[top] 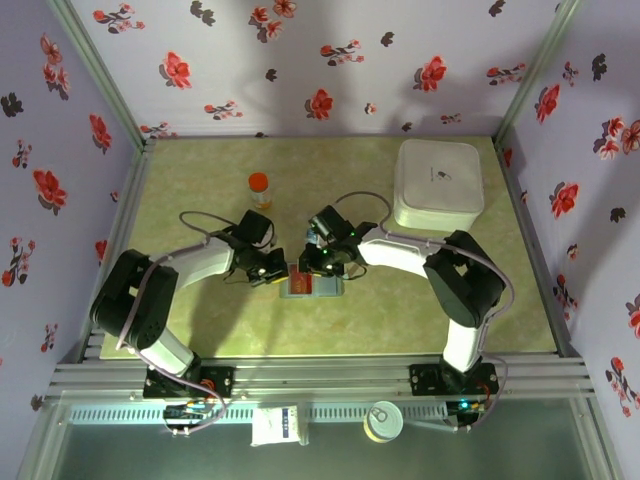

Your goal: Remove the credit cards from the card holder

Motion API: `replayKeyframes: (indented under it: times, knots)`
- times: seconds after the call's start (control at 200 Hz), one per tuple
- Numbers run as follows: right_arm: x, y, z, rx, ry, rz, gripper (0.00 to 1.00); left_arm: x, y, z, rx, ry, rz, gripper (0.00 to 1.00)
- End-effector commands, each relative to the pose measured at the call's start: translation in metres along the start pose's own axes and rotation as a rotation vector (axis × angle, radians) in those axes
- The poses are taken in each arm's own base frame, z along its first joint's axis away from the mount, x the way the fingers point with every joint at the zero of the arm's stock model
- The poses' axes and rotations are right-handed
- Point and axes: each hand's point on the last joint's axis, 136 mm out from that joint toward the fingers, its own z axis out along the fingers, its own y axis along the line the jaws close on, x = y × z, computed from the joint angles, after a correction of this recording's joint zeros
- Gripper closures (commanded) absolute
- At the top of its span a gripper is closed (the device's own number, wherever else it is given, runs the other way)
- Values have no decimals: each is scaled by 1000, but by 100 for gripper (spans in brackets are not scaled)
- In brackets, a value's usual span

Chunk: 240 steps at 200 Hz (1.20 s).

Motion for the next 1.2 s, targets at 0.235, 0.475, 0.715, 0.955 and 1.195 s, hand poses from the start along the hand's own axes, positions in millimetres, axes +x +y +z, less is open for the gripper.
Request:
replayKeyframes:
  times: [0.235,0.475,0.715,0.955,1.195]
  knots:
    - [6,-19,-3,45,-3,20,71,3,-10,8,13,44,34,100]
    - [7,-26,1,49,8,37,71,7,-1,15,-12,66,25,100]
    - [9,-26,7,22,25,46,71,10,6,18,-38,76,19,100]
    - [9,-23,13,-13,32,54,72,11,7,17,-46,78,17,100]
    - [10,-27,18,-12,39,67,73,11,8,17,-50,77,18,100]
